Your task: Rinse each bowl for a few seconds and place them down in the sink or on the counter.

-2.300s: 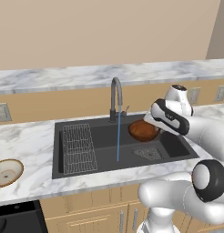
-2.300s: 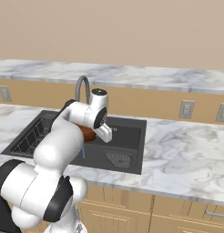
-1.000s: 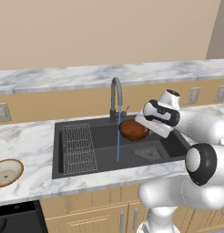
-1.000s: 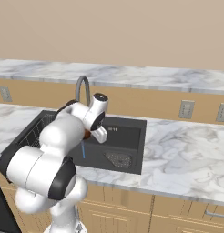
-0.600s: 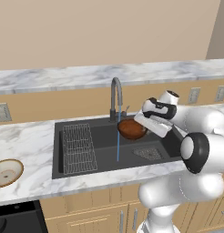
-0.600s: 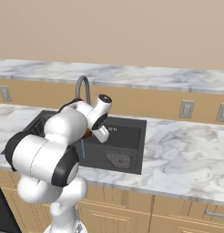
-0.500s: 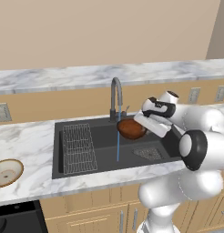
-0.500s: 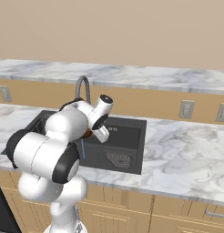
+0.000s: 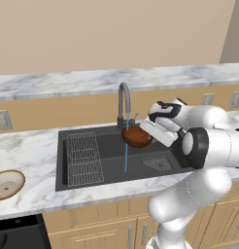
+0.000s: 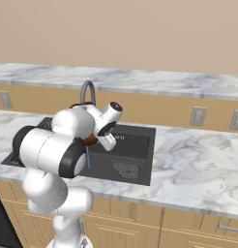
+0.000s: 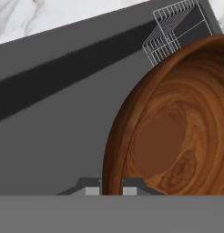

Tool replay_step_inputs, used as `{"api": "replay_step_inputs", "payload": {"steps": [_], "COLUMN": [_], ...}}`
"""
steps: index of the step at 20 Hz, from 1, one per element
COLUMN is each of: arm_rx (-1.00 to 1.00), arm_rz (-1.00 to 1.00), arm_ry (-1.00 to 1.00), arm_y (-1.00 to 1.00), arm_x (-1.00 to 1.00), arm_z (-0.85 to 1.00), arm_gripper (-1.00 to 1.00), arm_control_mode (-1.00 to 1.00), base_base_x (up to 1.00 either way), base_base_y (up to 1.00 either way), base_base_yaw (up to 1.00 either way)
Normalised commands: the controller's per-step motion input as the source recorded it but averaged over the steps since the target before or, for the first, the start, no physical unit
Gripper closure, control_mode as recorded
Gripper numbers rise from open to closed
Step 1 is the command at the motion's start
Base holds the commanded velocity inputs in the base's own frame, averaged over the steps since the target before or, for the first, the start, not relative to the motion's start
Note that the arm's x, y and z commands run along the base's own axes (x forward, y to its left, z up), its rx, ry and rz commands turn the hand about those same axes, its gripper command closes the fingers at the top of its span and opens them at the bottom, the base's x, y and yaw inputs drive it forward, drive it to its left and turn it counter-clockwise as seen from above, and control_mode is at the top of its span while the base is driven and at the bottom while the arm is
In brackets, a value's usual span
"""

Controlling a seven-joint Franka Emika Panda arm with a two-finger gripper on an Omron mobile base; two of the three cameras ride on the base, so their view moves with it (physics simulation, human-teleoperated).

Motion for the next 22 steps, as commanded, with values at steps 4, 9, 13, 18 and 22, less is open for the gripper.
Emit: {"api": "replay_step_inputs", "payload": {"steps": [4, 9, 13, 18, 22], "arm_rx": [0.06, 0.06, 0.02, 0.00, -0.07], "arm_rz": [0.02, 0.02, 0.03, 0.04, 0.01], "arm_ry": [0.03, 0.03, 0.02, 0.01, 0.02], "arm_y": [0.11, 0.06, -0.02, -0.07, 0.00], "arm_x": [0.26, 0.27, 0.13, 0.07, 0.00], "arm_z": [-0.09, -0.11, -0.03, 0.00, 0.11], "arm_gripper": [1.00, 1.00, 1.00, 1.00, 1.00], "arm_control_mode": [-1.00, -1.00, -1.00, -1.00, -1.00], "base_base_x": [0.00, 0.00, 0.00, 0.00, 0.00], "base_base_y": [0.00, 0.00, 0.00, 0.00, 0.00], "base_base_yaw": [0.00, 0.00, 0.00, 0.00, 0.00]}}
